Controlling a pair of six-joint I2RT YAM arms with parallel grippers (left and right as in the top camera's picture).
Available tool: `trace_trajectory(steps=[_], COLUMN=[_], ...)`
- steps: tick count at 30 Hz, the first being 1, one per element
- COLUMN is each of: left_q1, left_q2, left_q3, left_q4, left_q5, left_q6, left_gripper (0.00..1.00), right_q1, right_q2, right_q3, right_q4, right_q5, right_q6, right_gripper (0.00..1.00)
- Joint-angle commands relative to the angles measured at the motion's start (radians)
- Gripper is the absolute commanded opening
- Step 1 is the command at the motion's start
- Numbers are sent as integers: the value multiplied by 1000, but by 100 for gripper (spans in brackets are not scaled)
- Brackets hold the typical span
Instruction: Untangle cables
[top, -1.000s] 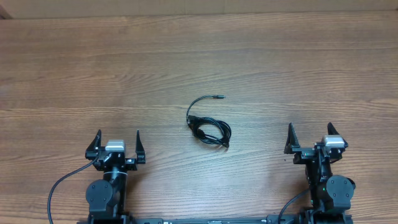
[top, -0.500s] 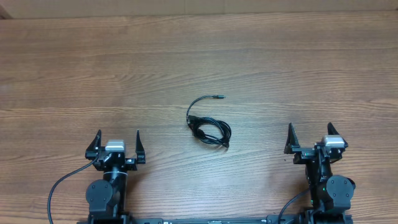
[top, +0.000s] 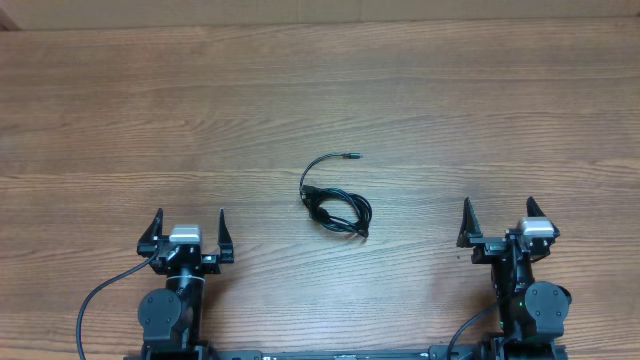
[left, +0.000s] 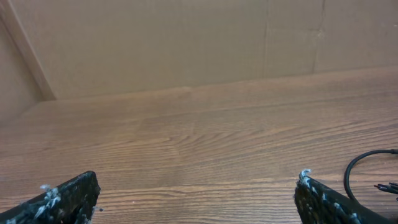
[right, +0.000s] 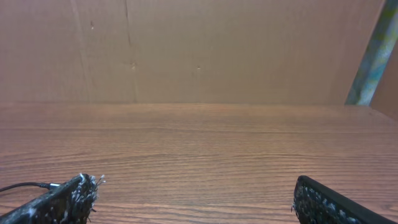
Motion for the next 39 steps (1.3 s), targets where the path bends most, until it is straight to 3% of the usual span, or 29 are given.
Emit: trace_trajectory(steps=[1,26,31,35,39], left_q1=[4,4,4,4,4], left_q2=[-10,-10,-10,-10,-10], left_q3=[-4,-4,-4,-4,2], left_q4=[1,10,10,48,139], left_q5=[5,2,-24,-12,47], left_q6=[-17,-13,36,23,-1], left_gripper=[100,100,100,99,100], right_q1=[-2,-2,-3,-4,-3], right_q2=[-11,-11,-11,-11,-11], right_q3=[-11,-11,-10,-10,-10], right_q4=[6,6,9,100,218], right_q5=[9,9,42,33,-150], right_q6=[-4,-4,-5,3,3], right_gripper=[100,100,100,100,100])
